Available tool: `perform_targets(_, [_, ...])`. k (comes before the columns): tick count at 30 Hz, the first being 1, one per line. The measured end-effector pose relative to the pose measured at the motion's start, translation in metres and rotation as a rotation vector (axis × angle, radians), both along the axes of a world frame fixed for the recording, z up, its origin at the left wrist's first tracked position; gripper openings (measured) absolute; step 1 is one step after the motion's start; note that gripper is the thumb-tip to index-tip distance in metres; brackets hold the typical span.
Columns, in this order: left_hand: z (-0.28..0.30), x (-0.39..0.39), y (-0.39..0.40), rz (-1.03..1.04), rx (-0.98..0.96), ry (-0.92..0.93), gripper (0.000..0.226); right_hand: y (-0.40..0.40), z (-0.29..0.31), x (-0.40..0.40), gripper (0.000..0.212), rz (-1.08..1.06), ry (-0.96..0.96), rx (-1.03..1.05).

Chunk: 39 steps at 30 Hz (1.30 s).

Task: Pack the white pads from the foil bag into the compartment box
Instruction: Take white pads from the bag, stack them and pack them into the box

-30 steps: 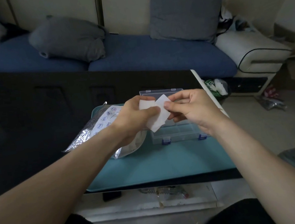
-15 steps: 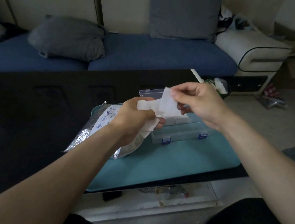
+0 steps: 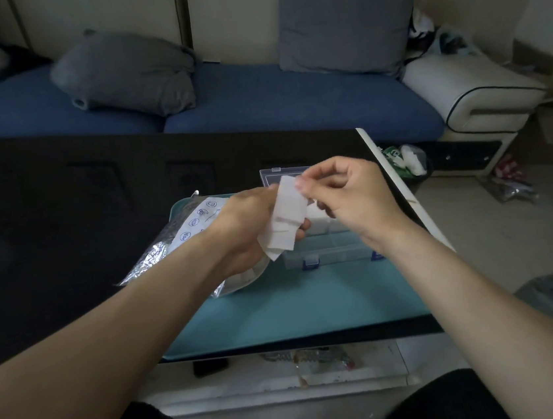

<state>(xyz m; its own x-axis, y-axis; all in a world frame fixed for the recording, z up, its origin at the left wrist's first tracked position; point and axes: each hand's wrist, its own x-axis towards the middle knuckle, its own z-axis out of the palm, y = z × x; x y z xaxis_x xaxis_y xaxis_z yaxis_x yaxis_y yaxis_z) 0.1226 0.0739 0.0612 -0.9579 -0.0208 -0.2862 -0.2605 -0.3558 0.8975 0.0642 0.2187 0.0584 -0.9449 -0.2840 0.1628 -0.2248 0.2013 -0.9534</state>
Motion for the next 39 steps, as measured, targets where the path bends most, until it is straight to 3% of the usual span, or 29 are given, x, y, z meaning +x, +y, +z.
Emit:
perform_targets(5, [-0.002,-0.002,-0.001,0.093,-0.016,0.029,0.030,0.014,0.009,-0.005,0.010,0.041,-0.092,-0.120])
perform_targets(10, [0.000,-0.004,0.006,-0.013,0.019,-0.023,0.050,-0.002,0.000,0.006,0.013,0.065,0.060,0.077])
perform_targets(14, [-0.006,-0.001,0.004,-0.016,-0.064,0.120,0.036,-0.009,-0.004,0.007,0.013,0.024,0.151,0.117])
perform_targets(17, [-0.004,0.000,-0.002,-0.027,-0.108,0.181,0.019,-0.006,-0.004,0.000,0.012,-0.007,0.019,0.108])
perform_targets(19, [-0.004,0.001,-0.005,-0.020,-0.136,0.188,0.024,0.000,-0.003,-0.005,0.004,0.023,-0.091,0.097])
perform_targets(25, [-0.012,0.002,-0.006,-0.045,-0.313,0.157,0.040,0.018,0.005,-0.014,0.010,0.037,-0.099,0.112])
perform_targets(31, [-0.012,0.003,-0.003,-0.126,-0.510,0.220,0.044,0.022,0.003,-0.009,0.005,0.228,-0.112,0.266])
perform_targets(36, [-0.014,0.004,-0.001,-0.143,-0.509,0.171,0.042,0.028,0.006,-0.020,0.015,-0.081,-0.005,0.012])
perform_targets(39, [-0.014,0.000,0.000,-0.097,-0.337,0.065,0.030,0.038,0.013,-0.020,0.012,0.076,-0.017,-0.069])
